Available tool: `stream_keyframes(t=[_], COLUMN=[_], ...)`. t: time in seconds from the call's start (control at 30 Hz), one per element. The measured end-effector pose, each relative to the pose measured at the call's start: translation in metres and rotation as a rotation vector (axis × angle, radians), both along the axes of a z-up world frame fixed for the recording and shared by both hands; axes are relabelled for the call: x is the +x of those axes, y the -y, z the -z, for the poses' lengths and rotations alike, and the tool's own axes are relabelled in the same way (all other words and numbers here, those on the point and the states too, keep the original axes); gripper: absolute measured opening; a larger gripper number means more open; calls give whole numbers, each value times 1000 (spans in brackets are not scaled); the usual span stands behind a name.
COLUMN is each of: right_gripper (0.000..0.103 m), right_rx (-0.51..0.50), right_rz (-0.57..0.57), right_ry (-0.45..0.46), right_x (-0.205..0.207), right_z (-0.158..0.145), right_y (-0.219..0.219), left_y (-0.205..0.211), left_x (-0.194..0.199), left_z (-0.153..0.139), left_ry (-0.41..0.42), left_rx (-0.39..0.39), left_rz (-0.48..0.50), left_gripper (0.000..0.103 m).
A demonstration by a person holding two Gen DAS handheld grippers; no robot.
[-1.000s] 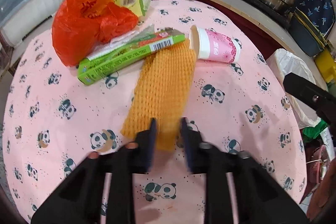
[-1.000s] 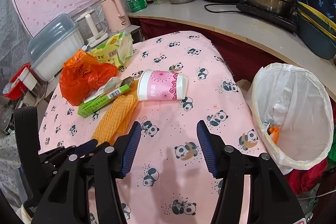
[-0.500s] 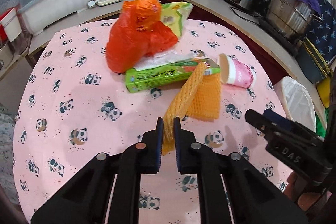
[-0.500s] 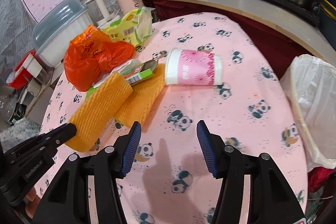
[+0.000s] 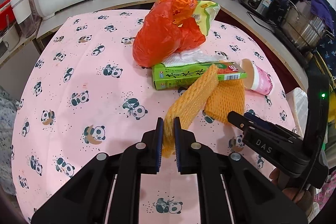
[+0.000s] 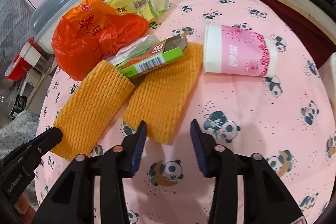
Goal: Collect trash
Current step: 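Grasp an orange mesh sleeve with left gripper while right grasps the other sleeve, then carry both orange mesh sleeves over the white bin with both grippers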
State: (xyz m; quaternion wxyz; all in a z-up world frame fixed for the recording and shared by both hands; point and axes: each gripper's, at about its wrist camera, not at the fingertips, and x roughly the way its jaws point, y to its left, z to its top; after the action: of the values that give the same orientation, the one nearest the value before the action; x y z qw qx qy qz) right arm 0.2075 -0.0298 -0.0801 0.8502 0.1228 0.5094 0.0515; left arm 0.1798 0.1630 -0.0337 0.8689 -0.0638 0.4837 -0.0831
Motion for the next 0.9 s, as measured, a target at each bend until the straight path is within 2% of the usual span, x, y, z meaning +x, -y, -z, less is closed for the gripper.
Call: stream_keyframes(t=[0.03,0.13,0.27,0.57,0.9], right_gripper=[21,10,9,9,9], right_rx=[0,-10,-7,24,29], right_rz=[-6,-21,-13,25,112], right_ry=[0,15,57,207,335], right_x=[0,-1,-8,-40,-77], right_z=[0,-4,-20,-85,-139], right_y=[-2,-7,-4,20,69], left_y=[0,-1,1,11,55], left_x=[0,1,-2,-18,-36], left_z=[0,0,-4,-30,-69], left_ry=[-1,0,8,59,136], left_rx=[-1,-2,-10,-36,-50], left_rz=[-1,-1,3,26,114], left_gripper=[10,10,10,10,10])
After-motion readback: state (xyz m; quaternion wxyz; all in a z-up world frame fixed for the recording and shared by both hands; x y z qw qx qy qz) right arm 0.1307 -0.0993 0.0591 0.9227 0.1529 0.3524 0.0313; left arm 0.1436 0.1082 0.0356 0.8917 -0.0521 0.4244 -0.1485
